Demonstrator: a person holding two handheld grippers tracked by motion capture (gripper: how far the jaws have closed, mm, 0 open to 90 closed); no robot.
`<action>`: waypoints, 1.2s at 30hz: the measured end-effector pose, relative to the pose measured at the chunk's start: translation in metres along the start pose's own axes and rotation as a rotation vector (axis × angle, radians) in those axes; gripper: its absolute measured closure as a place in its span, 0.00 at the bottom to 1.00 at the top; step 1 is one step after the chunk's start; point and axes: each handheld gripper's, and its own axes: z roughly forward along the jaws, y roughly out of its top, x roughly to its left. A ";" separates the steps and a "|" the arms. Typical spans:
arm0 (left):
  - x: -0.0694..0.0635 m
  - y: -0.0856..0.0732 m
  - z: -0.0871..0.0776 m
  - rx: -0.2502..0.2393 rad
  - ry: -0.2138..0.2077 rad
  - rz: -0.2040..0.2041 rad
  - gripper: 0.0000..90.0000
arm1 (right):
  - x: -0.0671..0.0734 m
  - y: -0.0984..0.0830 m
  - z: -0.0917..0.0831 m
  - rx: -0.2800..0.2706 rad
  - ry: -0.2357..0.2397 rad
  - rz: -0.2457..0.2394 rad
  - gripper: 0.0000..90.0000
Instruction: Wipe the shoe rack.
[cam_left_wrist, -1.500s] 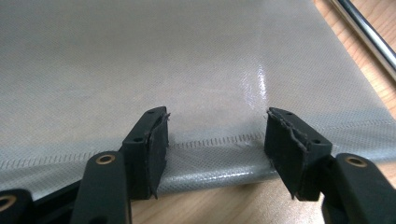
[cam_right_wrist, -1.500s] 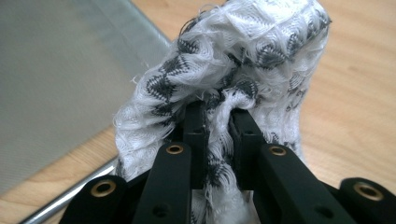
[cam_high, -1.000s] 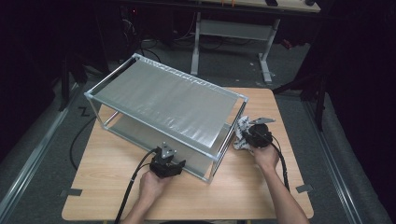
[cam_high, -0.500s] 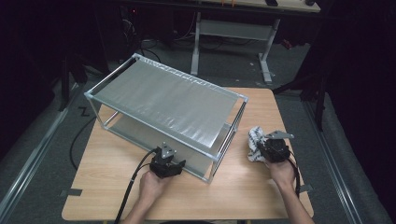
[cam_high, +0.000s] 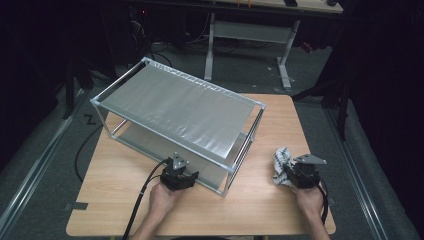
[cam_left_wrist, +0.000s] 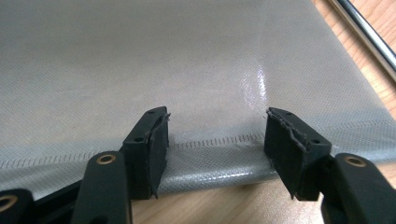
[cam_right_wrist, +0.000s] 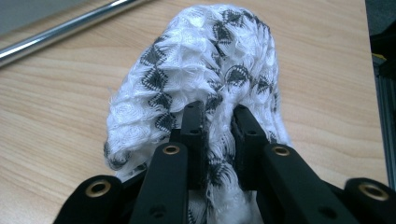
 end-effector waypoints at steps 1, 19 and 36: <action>0.000 0.000 0.000 0.000 0.000 0.001 0.45 | 0.000 -0.002 0.001 0.001 0.000 0.002 0.86; -0.001 0.000 -0.001 -0.002 0.004 0.006 0.45 | 0.002 -0.013 0.011 0.009 0.030 0.036 0.67; -0.001 0.000 0.000 -0.002 0.004 0.001 0.46 | 0.013 0.000 -0.027 -0.168 0.062 0.039 0.62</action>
